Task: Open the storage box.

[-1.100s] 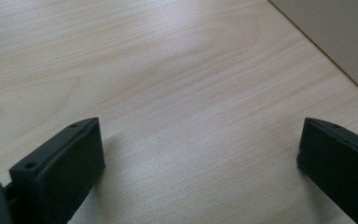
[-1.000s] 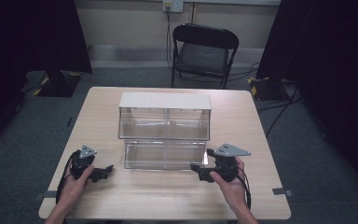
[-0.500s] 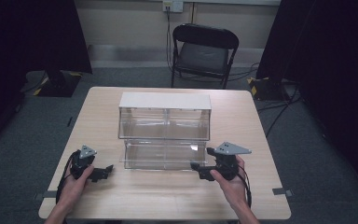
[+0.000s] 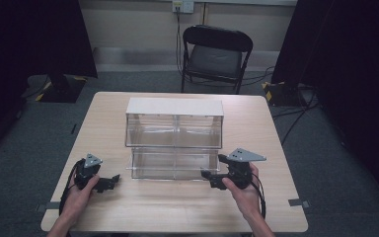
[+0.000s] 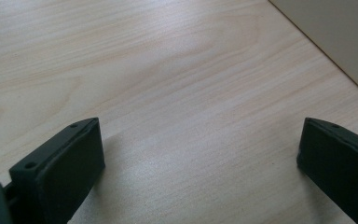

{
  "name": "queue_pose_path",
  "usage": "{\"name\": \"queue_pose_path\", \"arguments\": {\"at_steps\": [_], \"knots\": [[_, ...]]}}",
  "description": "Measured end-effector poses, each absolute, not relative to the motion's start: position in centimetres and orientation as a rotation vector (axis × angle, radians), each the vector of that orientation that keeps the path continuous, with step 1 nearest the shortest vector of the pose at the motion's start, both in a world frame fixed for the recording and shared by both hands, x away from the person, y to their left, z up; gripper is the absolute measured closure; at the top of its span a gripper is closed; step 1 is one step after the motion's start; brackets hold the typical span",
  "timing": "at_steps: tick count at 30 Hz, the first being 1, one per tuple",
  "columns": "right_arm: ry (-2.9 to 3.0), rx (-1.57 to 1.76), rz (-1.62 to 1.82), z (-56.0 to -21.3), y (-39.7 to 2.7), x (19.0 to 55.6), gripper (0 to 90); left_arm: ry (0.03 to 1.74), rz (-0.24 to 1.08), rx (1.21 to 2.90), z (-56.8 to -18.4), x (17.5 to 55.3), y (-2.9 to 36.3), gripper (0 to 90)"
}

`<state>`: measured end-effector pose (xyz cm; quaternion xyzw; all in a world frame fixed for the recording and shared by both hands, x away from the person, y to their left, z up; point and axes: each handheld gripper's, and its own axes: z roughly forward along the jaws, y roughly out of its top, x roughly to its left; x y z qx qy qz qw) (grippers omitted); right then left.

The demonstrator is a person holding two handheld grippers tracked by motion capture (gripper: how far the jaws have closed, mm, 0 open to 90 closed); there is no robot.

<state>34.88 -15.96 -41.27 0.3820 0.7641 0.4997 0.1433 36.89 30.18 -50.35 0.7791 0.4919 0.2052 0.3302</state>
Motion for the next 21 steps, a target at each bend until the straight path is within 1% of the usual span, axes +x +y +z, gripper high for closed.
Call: {"name": "queue_pose_path", "arguments": {"at_steps": [21], "knots": [[2.171, 1.103, 1.444, -40.65, -16.06, 35.05, 13.7, 1.286, 0.537, 2.038, -50.35, 36.89, 30.18, 0.0]]}}
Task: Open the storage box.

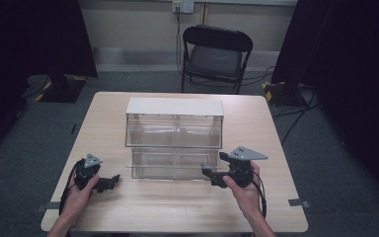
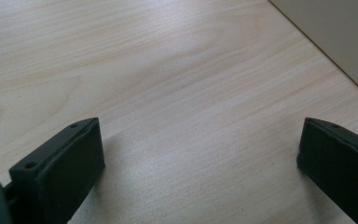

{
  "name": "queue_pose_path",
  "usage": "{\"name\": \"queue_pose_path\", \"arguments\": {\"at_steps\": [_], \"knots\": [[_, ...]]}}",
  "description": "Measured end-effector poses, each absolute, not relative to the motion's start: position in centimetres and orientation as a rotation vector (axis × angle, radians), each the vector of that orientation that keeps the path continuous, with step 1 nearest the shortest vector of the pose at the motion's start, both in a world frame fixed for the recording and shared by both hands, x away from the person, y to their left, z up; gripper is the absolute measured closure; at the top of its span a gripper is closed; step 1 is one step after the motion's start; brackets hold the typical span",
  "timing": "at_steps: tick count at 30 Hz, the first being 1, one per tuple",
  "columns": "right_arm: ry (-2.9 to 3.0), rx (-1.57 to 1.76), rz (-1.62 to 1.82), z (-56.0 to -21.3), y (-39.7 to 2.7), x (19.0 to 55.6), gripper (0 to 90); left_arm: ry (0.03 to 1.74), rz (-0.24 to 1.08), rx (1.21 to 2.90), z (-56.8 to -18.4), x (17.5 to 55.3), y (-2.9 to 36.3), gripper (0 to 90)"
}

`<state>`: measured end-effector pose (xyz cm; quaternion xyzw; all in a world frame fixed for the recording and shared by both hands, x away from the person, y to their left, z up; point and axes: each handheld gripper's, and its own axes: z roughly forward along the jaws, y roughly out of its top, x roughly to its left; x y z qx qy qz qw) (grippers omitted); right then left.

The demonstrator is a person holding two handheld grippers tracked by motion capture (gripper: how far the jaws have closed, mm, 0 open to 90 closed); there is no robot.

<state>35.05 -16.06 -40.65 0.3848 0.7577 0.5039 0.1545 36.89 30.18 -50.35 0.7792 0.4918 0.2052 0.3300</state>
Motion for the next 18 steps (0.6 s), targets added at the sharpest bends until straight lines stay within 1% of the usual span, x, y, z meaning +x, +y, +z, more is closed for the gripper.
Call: {"name": "queue_pose_path", "arguments": {"at_steps": [18], "knots": [[2.154, 1.118, 1.455, -40.13, -16.06, 35.51, 13.7, 1.286, 0.537, 2.038, -50.35, 36.89, 30.18, 0.0]]}}
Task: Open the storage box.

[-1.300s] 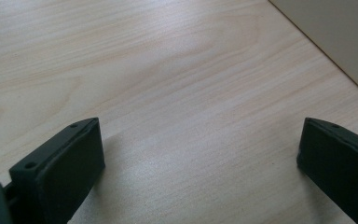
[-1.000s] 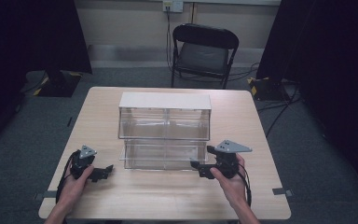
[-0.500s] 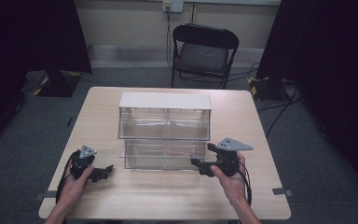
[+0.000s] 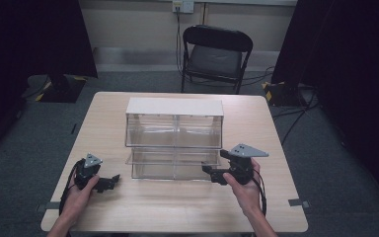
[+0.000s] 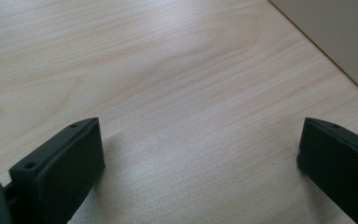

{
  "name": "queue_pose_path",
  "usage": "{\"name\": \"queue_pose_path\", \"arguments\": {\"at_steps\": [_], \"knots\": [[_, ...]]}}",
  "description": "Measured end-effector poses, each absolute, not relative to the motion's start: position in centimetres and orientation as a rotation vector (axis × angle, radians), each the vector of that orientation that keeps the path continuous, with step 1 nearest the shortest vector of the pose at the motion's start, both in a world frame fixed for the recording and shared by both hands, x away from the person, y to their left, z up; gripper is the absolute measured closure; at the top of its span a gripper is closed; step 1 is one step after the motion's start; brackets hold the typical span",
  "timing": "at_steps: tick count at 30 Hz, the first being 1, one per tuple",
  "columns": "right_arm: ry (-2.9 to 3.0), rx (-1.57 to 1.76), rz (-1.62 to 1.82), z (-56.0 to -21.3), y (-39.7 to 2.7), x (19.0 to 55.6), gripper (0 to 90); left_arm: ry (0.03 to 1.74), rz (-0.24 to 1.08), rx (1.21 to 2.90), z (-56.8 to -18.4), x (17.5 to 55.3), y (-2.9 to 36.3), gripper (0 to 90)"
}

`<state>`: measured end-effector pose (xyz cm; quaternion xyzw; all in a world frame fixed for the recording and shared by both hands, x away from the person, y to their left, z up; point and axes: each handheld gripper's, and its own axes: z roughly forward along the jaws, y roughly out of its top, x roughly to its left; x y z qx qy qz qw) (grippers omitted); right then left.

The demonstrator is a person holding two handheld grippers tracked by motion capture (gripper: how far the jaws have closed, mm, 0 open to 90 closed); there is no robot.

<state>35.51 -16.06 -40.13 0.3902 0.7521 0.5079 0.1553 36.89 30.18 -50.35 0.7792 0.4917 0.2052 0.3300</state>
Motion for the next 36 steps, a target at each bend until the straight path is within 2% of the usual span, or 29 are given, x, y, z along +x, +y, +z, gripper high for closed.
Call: {"name": "queue_pose_path", "arguments": {"at_steps": [36], "knots": [[2.125, 1.100, 1.486, -38.7, -16.2, 36.3, 13.6, 1.285, 0.536, 2.039, -50.4, 36.9, 30.2, 0.0]]}}
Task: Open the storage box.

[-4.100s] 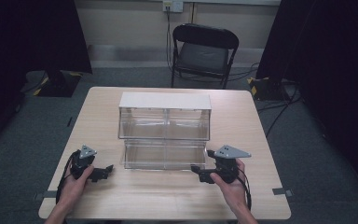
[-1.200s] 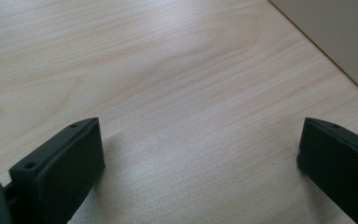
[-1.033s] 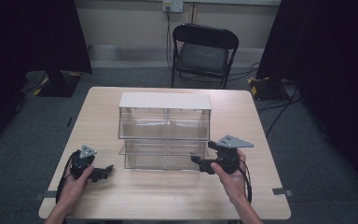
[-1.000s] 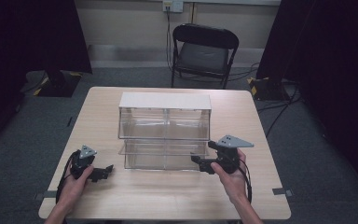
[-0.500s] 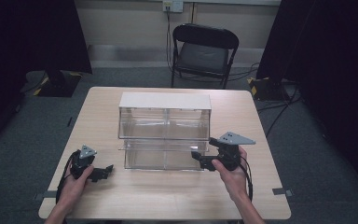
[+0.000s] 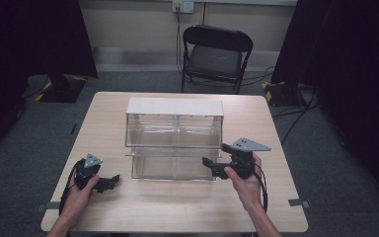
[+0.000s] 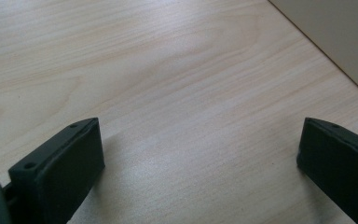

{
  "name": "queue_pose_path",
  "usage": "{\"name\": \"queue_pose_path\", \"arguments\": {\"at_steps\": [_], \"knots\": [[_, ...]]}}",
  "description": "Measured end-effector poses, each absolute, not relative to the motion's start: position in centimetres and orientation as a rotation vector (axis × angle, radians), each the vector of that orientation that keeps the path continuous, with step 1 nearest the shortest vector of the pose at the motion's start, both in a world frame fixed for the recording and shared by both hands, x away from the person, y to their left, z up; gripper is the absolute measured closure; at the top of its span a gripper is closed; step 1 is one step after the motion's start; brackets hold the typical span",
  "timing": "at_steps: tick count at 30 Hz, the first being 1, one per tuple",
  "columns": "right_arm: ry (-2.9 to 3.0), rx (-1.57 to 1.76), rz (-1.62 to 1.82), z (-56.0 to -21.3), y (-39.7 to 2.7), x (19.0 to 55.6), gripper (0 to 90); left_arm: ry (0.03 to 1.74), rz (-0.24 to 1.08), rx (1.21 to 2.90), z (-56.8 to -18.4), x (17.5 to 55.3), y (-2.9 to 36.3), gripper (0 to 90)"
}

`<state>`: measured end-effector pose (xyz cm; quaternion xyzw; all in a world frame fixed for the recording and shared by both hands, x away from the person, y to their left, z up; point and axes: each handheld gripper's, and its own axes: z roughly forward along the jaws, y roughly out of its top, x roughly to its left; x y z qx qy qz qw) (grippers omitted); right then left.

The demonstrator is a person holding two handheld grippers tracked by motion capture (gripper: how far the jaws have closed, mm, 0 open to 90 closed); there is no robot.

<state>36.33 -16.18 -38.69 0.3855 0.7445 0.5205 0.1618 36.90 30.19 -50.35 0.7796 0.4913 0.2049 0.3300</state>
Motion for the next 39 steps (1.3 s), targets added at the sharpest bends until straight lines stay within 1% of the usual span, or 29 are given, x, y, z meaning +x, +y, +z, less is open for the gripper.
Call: {"name": "queue_pose_path", "arguments": {"at_steps": [39], "knots": [[2.115, 1.064, 1.548, -38.05, -15.87, 36.61, 12.5, 1.285, 0.535, 2.038, -50.36, 36.91, 30.19, 0.0]]}}
